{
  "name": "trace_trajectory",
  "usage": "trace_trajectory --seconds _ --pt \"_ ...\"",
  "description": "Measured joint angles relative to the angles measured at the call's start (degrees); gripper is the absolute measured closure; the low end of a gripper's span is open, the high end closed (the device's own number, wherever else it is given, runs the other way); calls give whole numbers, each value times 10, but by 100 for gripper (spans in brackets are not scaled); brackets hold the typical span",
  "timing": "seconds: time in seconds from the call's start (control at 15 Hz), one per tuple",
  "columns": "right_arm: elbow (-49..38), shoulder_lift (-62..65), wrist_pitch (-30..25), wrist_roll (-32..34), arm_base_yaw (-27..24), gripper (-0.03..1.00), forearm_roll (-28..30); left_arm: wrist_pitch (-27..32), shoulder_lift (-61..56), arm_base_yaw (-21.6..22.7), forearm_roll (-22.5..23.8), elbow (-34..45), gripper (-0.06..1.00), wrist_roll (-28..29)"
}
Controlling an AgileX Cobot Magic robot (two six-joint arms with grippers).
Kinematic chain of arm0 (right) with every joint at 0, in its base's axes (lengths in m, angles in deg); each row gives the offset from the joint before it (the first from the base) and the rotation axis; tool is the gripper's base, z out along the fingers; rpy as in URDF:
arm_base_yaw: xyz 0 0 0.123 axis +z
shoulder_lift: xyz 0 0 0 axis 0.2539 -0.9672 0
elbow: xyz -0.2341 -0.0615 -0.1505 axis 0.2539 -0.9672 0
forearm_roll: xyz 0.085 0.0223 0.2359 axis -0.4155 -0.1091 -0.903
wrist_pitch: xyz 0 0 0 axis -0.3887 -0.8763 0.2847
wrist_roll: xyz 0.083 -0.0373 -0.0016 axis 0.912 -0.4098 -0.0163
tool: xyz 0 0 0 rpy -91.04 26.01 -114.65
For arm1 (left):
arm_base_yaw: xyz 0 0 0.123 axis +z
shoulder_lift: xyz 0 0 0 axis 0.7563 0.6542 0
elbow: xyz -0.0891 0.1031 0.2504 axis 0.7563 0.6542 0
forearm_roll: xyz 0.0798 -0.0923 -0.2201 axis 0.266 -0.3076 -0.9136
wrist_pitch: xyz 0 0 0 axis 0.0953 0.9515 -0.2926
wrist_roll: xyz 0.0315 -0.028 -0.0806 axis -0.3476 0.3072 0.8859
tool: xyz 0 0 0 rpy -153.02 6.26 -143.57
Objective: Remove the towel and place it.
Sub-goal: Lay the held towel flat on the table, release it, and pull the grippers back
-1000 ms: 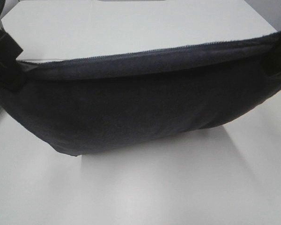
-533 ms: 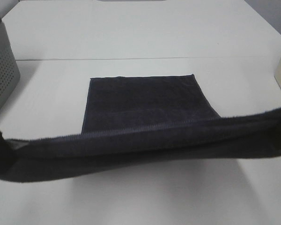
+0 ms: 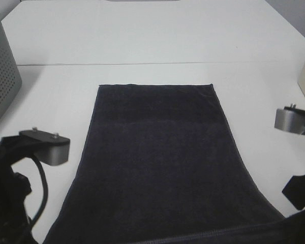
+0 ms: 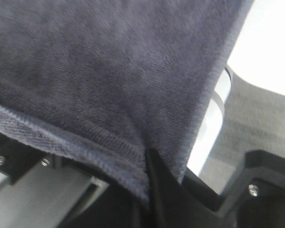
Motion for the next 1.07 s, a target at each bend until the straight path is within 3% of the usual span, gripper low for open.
trace_trajectory --seconds 0.13,0.53,1.07 --pt "-13 -63 1 -15 0 96 20 -12 70 -21 -18 0 94 -12" --pt "-13 -221 4 -55 -1 96 36 -41 168 -22 -35 -11 94 -30" --pt "-13 -315 58 -57 -1 96 40 -23 309 -22 -28 -115 94 -62"
